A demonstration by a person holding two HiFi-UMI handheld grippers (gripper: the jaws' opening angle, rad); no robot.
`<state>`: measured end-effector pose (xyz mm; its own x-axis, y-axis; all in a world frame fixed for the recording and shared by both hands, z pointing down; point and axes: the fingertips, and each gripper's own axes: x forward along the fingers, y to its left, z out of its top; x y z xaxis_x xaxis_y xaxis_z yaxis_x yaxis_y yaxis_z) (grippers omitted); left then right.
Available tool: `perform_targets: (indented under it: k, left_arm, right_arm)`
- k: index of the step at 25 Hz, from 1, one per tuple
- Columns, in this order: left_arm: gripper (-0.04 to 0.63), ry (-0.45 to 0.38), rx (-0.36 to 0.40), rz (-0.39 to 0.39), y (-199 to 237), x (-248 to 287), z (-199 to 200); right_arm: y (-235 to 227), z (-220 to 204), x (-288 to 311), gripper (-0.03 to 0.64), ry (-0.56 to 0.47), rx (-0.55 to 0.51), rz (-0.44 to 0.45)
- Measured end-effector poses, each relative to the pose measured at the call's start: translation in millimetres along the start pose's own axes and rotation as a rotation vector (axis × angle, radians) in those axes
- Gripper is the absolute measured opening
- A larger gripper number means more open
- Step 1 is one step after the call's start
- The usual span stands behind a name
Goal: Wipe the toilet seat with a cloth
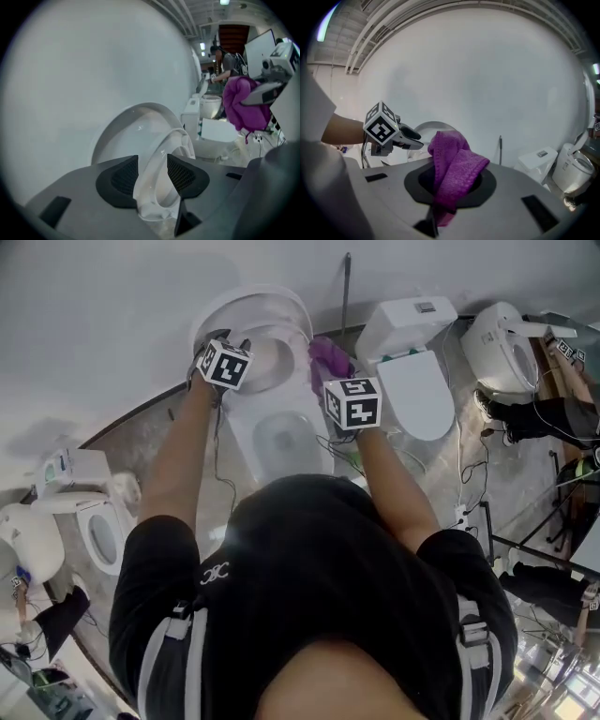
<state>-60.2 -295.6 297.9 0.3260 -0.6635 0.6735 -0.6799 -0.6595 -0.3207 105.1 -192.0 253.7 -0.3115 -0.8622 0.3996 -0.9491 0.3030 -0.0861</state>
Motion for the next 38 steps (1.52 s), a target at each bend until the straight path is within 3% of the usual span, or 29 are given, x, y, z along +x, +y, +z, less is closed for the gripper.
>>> perform_targets:
  k: [2,4,9,13,15,19,31,35,38]
  left_arm:
    - [0.17,0.055,0.099,-0.003,0,20,-2]
    - [0.17,0.098,0.139,-0.012,3,37,-7]
    - [0.172,0.17,-0.015,0.014,27,37,-20]
    - [0.17,0.105,-0.126,-0.013,20,44,-13]
    - [0.17,0.08,-0.15,-0.047,11,44,-8]
    - [0.17,0.114,-0.168,-0.096,-5,37,-9]
    - [0.17,0.145,-0.089,-0.142,-89,-26,-36]
    - [0.172,0.146,-0.031,-0.218,-130,-50,-54]
    - [0.172,0.153,-0.004,-0.334,-170,-69,-82]
  right_arm:
    - [-13,-4,-5,0.048,0.003,0.003,-0.02]
    - [-24,-8,-9,0.048,0.006,0.006,-0.036]
    - [-43,-25,-12,0.048,0.043,0.037,-0.039]
    - [-54,-30,-8,0.048,0.056,0.04,-0.015]
    - [-56,-30,-5,0.048,0.06,0.026,0.015]
    - [-60,-31,5,0.048,0.072,0.0,0.089]
    - [-27,-48,7,0.048,0.103,-0.02,0.328]
    - [-3,-65,-4,0.048,0.129,-0.012,0.341]
    - [18,-81,-23,0.048,0.152,-0.009,0.325]
